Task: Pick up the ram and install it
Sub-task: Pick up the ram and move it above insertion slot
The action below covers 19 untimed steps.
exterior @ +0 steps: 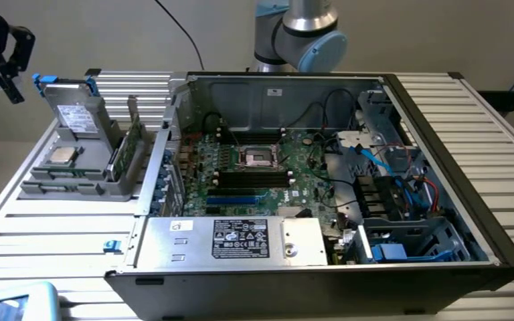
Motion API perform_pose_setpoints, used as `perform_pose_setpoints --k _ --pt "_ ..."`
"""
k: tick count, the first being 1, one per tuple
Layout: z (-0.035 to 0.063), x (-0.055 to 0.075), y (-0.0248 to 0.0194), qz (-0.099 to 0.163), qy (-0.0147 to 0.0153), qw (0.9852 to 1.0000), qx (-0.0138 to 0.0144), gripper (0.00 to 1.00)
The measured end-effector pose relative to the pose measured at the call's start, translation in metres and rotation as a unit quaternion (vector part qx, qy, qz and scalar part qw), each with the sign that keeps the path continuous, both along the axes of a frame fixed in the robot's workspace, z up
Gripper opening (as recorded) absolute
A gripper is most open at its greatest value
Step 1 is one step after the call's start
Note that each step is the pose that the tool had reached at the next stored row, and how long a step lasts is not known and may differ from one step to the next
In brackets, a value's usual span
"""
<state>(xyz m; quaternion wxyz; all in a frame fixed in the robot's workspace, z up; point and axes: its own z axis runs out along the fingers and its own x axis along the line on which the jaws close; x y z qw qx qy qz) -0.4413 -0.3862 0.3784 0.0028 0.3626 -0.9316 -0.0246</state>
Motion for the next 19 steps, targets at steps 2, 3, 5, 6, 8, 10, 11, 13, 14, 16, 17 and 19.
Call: perform_pose_setpoints --k 2,3,5,6,8,10,11,13,14,16,17,19 --pt "0.0000 0.0000 0.0000 0.018 0.0000 0.9998 0.0000 0.11" --pt "0.0000 0.0000 0.0000 0.027 0.0000 0.9996 0.0000 0.11" --pt "-0.0001 0.0000 0.0000 0.046 0.0000 0.9990 0.0001 0.11" --pt "-0.0001 0.0000 0.0000 0.055 0.0000 0.9985 0.0000 0.11" --pt "-0.0001 0.0000 0.0000 0.073 0.0000 0.9974 0.0000 0.11" --pt "-0.0001 0.0000 0.0000 0.091 0.0000 0.9958 0.0000 0.11" --pt "-0.0001 0.0000 -0.0001 0.100 0.0000 0.9950 0.0000 0.11" --pt "-0.0001 0.0000 0.0000 0.118 0.0000 0.9930 -0.0001 0.11" --pt "-0.0001 0.0000 0.0000 0.127 0.0000 0.9919 -0.0001 0.11" --pt "-0.0001 0.0000 0.0000 0.146 0.0000 0.9894 -0.0001 0.11" --pt "-0.0002 0.0000 0.0000 0.154 0.0000 0.9880 -0.0001 0.11" --pt "-0.0002 0.0000 0.0000 0.172 0.0000 0.9851 -0.0002 0.11"
